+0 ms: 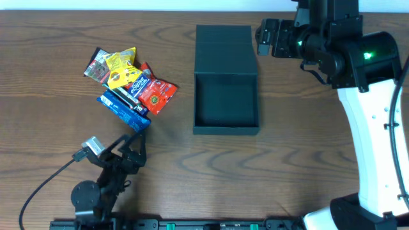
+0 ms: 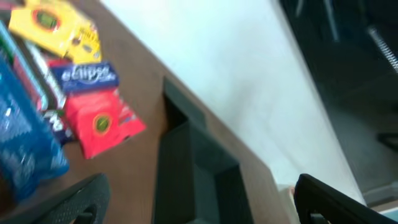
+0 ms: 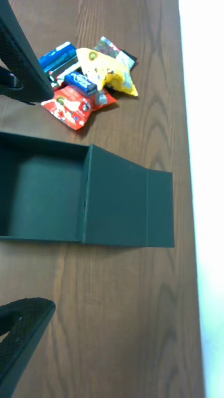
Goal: Pack container
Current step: 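Reach the left gripper to the snack pile and grasp dark wrapped bars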
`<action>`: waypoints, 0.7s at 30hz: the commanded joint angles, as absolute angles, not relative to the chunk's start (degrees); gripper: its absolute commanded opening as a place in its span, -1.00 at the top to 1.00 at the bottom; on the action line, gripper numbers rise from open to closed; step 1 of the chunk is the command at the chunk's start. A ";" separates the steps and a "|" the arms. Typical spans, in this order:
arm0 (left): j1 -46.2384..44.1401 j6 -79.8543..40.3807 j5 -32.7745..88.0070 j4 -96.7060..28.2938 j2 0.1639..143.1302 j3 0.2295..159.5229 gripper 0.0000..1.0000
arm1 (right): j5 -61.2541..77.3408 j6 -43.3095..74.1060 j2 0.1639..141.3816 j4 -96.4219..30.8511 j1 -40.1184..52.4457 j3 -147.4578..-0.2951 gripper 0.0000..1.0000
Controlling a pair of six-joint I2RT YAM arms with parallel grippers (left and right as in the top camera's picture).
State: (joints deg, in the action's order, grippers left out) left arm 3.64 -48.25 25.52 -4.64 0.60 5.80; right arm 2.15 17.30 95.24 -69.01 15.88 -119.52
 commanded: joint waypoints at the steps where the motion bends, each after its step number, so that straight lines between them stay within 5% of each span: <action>1: 4.56 -47.97 22.83 -4.01 0.99 6.74 -0.91 | 0.97 15.29 95.59 -67.81 15.33 -119.55 -0.98; 9: 9.98 -31.86 19.46 -5.21 21.50 21.74 -0.91 | -1.52 5.61 95.59 -55.48 15.09 -119.55 -0.99; 21: 14.52 -2.66 11.64 -31.48 67.13 64.20 -0.91 | -1.52 2.02 95.59 -52.36 12.27 -119.28 -0.99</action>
State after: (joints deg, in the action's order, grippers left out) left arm 12.56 -11.62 14.13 -30.48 62.30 60.75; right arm -1.04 3.55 95.26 -51.90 13.41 -119.46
